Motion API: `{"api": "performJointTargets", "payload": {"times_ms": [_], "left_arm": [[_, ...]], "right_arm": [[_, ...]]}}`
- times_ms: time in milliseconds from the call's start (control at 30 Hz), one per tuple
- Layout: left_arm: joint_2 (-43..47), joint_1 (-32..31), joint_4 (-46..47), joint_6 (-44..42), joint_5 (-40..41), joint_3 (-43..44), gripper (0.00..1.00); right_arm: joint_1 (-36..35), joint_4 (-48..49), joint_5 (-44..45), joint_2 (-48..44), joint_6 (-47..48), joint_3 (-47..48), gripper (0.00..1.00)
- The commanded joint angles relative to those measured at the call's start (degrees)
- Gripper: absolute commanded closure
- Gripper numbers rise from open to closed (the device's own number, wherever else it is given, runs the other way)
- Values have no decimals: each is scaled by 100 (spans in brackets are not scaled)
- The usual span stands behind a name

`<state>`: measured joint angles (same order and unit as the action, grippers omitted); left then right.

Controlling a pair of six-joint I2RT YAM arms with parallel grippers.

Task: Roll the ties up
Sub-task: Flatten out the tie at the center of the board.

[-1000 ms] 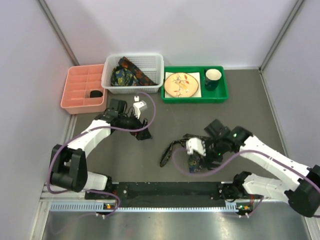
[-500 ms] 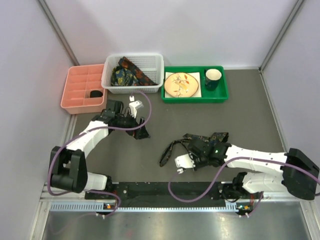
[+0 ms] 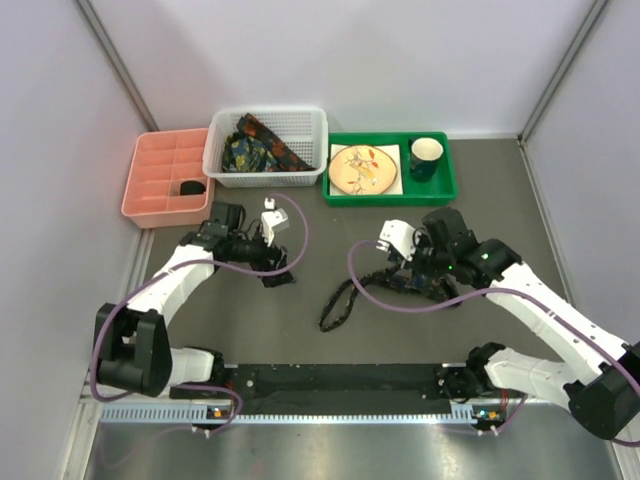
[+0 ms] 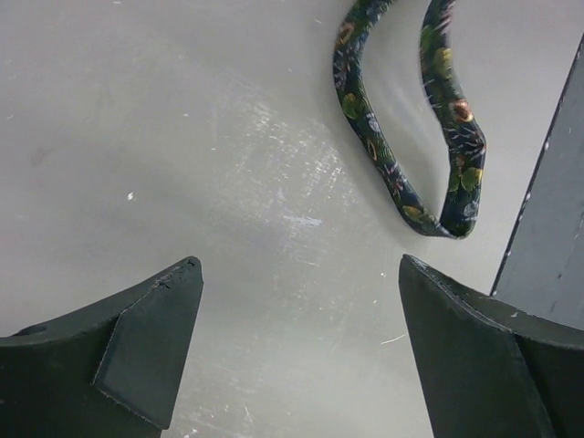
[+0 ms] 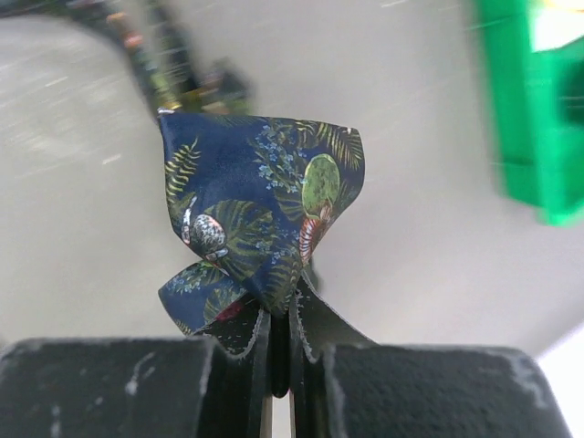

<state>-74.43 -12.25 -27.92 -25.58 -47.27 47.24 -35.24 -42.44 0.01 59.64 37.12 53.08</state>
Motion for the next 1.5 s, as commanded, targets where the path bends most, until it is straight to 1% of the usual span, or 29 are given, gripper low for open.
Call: {"api": "performJointTargets", "payload": {"times_ms": [0,33,167,200,267,300,433,467,500,533,567,667,700,767,800,900,933,1000,1033,1067,1133,1233,1300,1400,1467], "left_arm": [[-229,-172,-196,-877,-257,223,8],[-334,-190,-213,-913,-248,293,8],[-440,-225,-406,-1238,-239,382,9],[-432,-225,-459,-1343,-222,382,9],[-388,-225,-530,-1423,-169,338,9],[-370,-225,-547,-1440,-152,321,9],[-186,-216,-513,-1388,-116,145,9],[-159,-216,-521,-1379,-134,110,9],[-98,-216,-521,-1370,-134,49,9],[-72,-216,-521,-1370,-134,31,9],[-45,-216,-530,-1396,-125,22,9],[165,-216,-731,-1729,-221,-48,10],[262,-225,-784,-1844,-265,-101,11],[525,-339,-846,-2081,-178,-163,11],[666,-435,-855,-2134,-117,-206,11],[790,-1172,-750,-2153,392,-329,12],[773,-1618,-689,-2135,715,-356,13],[659,-1920,-303,-1846,964,-417,15],[589,-2026,-154,-1706,1034,-418,16],[518,-2036,179,-1417,1157,-418,18],[229,-2062,418,-1152,1281,-287,21],[-246,-2123,708,-888,1377,-40,28],[-596,-2185,919,-738,1457,135,31],[-1053,-2299,1069,-571,1475,442,33],[-1283,-2343,1087,-396,1291,636,33]], "right_arm": [[44,-784,-1045,127,-372,45,100],[44,-810,-1308,179,-425,45,100],[44,-1056,-1811,688,-539,220,99],[53,-1117,-1890,846,-566,238,89],[53,-1179,-2057,944,-592,203,81],[44,-1153,-2093,997,-601,177,79],[35,-1091,-2180,1190,-654,168,80],[44,-1118,-2216,1243,-654,211,79],[35,-1118,-2259,1269,-680,229,83],[35,-1092,-2242,1322,-706,247,96],[44,-1004,-2190,1322,-750,255,100],[61,-819,-1647,1226,-1075,282,100],[262,-775,-1445,1156,-1258,299,100],[631,-801,-1338,911,-1409,396,100],[998,-880,-1189,840,-1514,422,100],[1615,-1021,-794,707,-1585,528,100],[2096,-1126,-714,699,-1594,545,100],[2642,-1214,-608,725,-1568,519,100],[3124,-1258,-616,734,-1533,458,100],[3320,-1302,-616,760,-1489,423,100],[3715,-1320,-503,856,-1340,300,100],[3955,-1276,-318,1136,-1269,186,100],[3981,-1180,-21,1339,-1269,115,100],[4078,-1171,279,1813,-1348,80,100],[4227,-1197,210,2060,-1427,150,100]]}}
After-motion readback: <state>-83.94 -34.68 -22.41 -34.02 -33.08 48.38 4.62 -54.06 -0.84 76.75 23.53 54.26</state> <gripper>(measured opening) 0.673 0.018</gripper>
